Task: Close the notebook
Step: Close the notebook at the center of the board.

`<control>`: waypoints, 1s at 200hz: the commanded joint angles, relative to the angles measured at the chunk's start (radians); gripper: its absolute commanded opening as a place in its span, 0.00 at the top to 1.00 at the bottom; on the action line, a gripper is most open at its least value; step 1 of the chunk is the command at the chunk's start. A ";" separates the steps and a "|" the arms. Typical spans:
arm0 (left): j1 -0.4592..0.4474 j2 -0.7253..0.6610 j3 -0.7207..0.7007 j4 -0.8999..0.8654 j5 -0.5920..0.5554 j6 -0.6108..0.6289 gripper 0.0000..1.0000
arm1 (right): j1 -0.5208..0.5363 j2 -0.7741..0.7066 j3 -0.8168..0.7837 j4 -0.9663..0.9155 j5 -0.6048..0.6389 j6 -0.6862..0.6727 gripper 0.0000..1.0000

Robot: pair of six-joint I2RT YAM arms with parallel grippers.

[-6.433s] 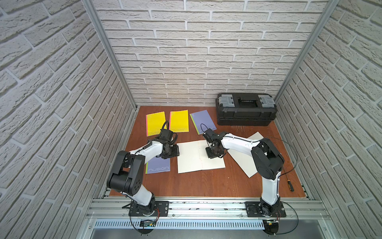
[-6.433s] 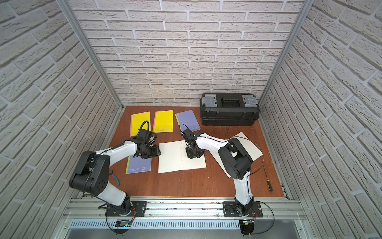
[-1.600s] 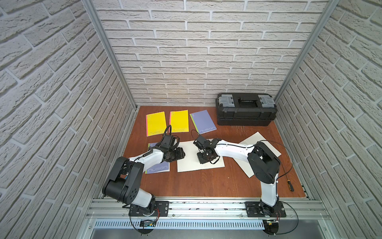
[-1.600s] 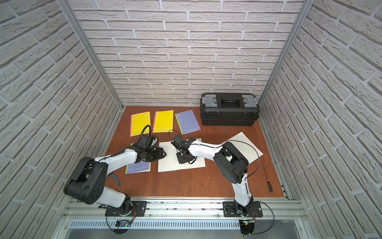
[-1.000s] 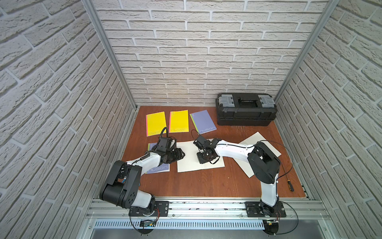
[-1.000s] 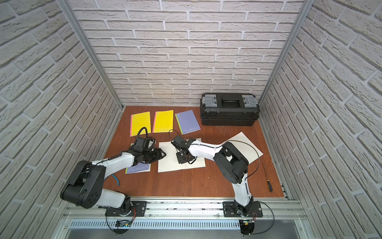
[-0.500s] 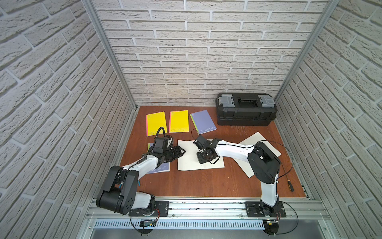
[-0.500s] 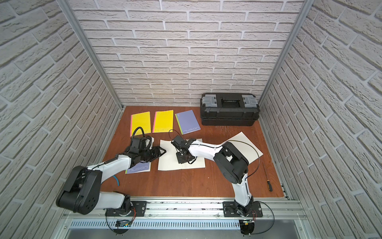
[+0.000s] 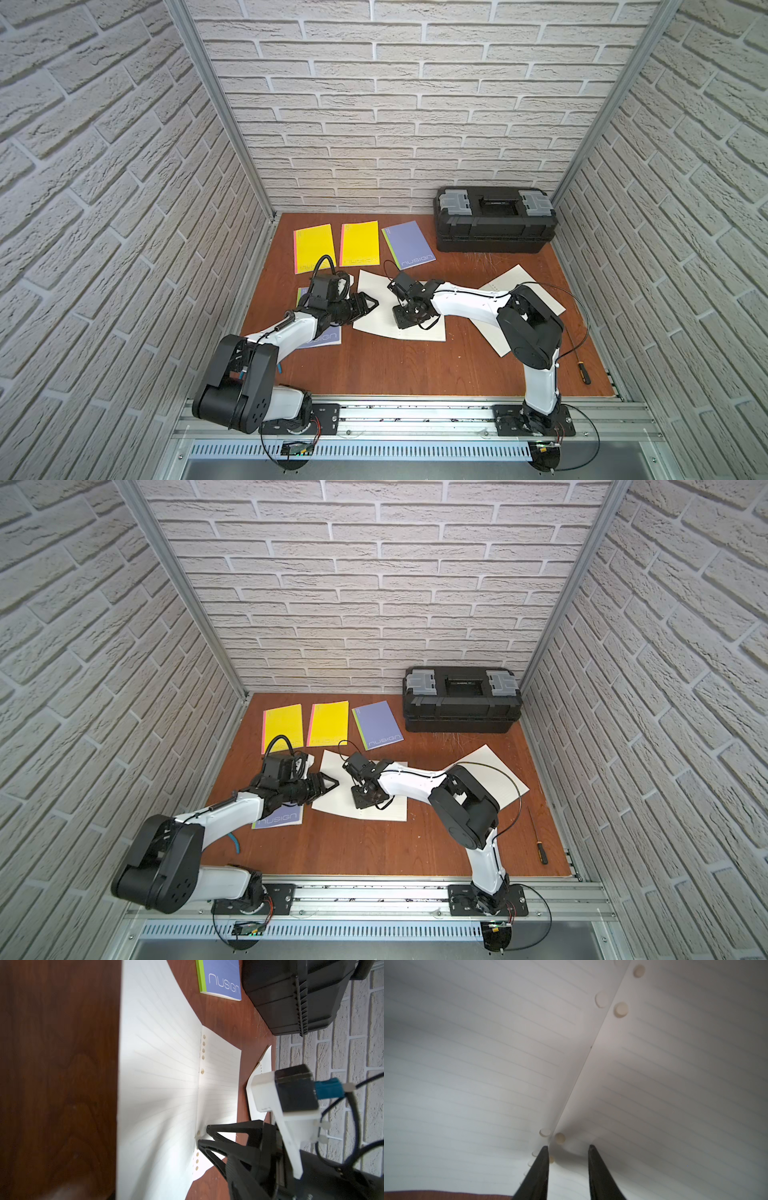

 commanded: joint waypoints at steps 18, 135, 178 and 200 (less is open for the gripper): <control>0.014 -0.025 0.007 -0.040 -0.017 0.032 0.47 | 0.021 0.045 -0.051 -0.049 -0.026 0.005 0.67; 0.036 -0.042 0.035 -0.104 -0.063 0.071 0.86 | 0.018 -0.080 -0.059 -0.085 0.018 -0.006 0.67; 0.037 -0.038 0.043 -0.115 -0.073 0.081 0.97 | 0.016 -0.116 -0.051 -0.106 0.037 -0.012 0.66; 0.041 -0.044 0.044 -0.130 -0.089 0.085 1.00 | 0.013 -0.132 -0.050 -0.114 0.041 -0.013 0.66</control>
